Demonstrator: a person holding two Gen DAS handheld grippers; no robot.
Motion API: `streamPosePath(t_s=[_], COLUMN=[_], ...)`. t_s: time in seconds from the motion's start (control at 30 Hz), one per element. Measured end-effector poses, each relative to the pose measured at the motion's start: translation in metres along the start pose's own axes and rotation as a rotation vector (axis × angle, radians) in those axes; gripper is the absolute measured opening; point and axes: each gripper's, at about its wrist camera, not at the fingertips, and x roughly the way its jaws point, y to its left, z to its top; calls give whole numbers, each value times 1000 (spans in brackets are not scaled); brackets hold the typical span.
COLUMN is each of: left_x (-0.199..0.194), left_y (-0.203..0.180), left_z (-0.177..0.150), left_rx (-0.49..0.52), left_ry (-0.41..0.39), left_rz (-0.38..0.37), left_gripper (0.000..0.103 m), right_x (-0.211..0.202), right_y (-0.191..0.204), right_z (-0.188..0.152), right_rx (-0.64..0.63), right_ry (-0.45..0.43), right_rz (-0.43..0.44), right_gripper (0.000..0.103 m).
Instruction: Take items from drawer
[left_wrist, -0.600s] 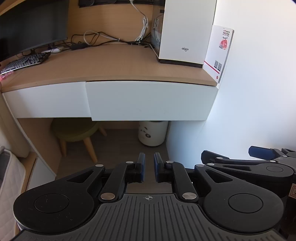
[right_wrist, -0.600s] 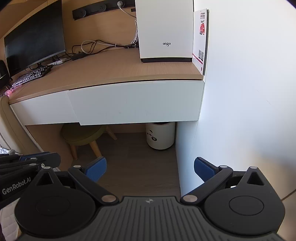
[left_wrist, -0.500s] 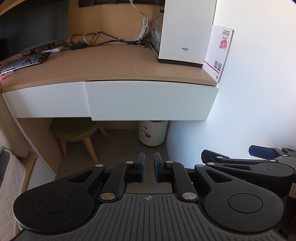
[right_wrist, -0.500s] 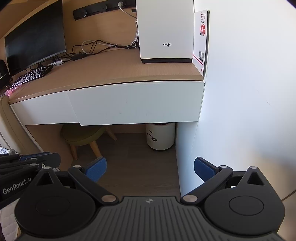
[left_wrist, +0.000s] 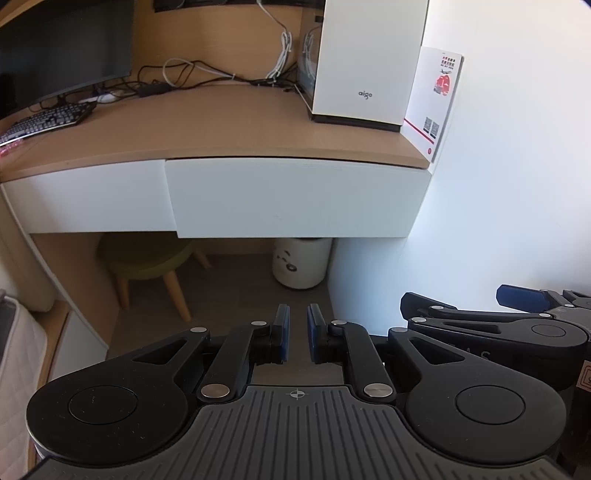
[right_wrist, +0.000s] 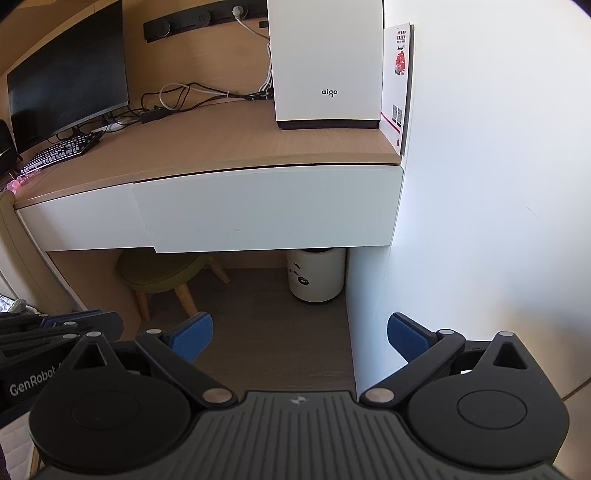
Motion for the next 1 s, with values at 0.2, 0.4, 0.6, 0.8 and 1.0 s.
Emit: streamPosePath(t_s=[0.2, 0.4, 0.6, 0.8, 1.0], left_x=[2, 3, 2, 2, 0], left_y=[1, 2, 2, 6, 9], left_z=[0, -1, -2, -3, -4], left_rx=[-6, -9, -13, -25, -27], left_ry=[6, 5, 5, 6, 4], left_rz=[2, 5, 7, 15, 14], left_gripper=[12, 12, 12, 12, 12], right_x=[2, 3, 3, 3, 3], right_y=[-3, -3, -2, -1, 1], right_z=[2, 1, 2, 0, -2], right_rx=[2, 2, 3, 2, 2], right_ry=[6, 7, 9, 12, 15], right_rz=[1, -1, -1, -1, -2], right_gripper=[101, 101, 101, 101, 101])
